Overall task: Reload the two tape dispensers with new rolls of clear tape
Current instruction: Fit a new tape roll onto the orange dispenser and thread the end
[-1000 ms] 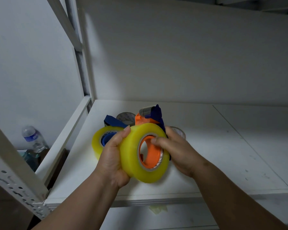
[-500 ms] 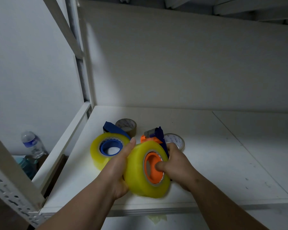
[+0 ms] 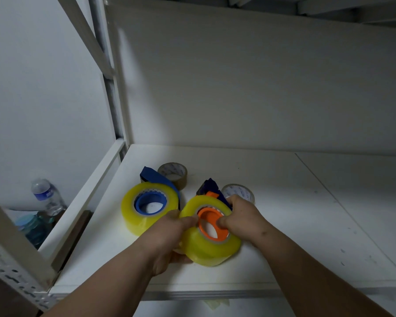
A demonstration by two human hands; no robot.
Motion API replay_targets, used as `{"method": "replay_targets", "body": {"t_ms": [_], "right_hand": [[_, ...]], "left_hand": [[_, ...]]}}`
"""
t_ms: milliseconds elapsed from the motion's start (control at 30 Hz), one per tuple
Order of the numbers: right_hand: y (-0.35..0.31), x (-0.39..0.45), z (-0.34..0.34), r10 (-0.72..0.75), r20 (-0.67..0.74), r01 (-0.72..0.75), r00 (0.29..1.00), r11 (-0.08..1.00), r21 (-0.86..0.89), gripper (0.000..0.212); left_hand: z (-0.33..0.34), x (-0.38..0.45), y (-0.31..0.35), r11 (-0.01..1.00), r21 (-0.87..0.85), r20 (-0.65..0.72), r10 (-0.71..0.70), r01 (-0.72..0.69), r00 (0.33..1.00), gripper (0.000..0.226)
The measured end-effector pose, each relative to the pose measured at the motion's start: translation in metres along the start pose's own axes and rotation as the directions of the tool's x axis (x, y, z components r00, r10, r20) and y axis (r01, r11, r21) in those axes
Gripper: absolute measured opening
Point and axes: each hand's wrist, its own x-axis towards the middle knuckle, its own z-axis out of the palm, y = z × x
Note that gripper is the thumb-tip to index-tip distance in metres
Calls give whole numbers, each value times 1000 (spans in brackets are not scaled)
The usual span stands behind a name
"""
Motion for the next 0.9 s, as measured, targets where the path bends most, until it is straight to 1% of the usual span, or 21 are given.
{"method": "replay_targets", "body": {"t_ms": [133,200,267,400,433,467,533,567,667,733,800,900], "right_hand": [[1,12,-6,-12,-52,8,999,996,-87,36],[3,19,-7,-20,-74,12,997,995,-101,37],[6,25,-8,-22,-98,10,995,993,-118,43],[11,39,-10,-40,-145,17,989,988,-155,48],[12,42,-11,-43,-156,18,987,987,-160,49],[13,45,-12,-45,-168,17,985,987,-162,50],[14,51,-14,-57,-194,24,979,986,-167,50],[14,54,-16,-64,-205,28,977,985,-173,50],[15,61,-19,-85,-223,36,971,976,-215,49],[17,62,-20,-115,-227,59,967,969,-239,50],[19,63,-20,-148,-217,89,965,962,-259,51],[24,62,-20,-177,-190,119,966,951,-285,52]], "left_hand": [[8,8,3,1000,11,-7,30,-30,1000,38],[14,13,3,999,15,-14,48,-47,999,34],[19,17,4,998,29,-32,63,-62,998,25],[27,29,7,989,117,-57,99,-92,993,23],[29,33,8,982,150,-63,124,-113,990,26],[31,38,9,973,189,-68,146,-131,987,37],[33,47,12,948,280,-59,173,-150,983,69],[34,50,13,926,339,-32,188,-166,982,77],[37,57,18,799,560,72,216,-218,974,79],[38,62,19,739,635,82,223,-223,971,81],[37,63,19,722,656,63,238,-219,969,84],[34,65,15,740,642,20,243,-199,970,91]]}}
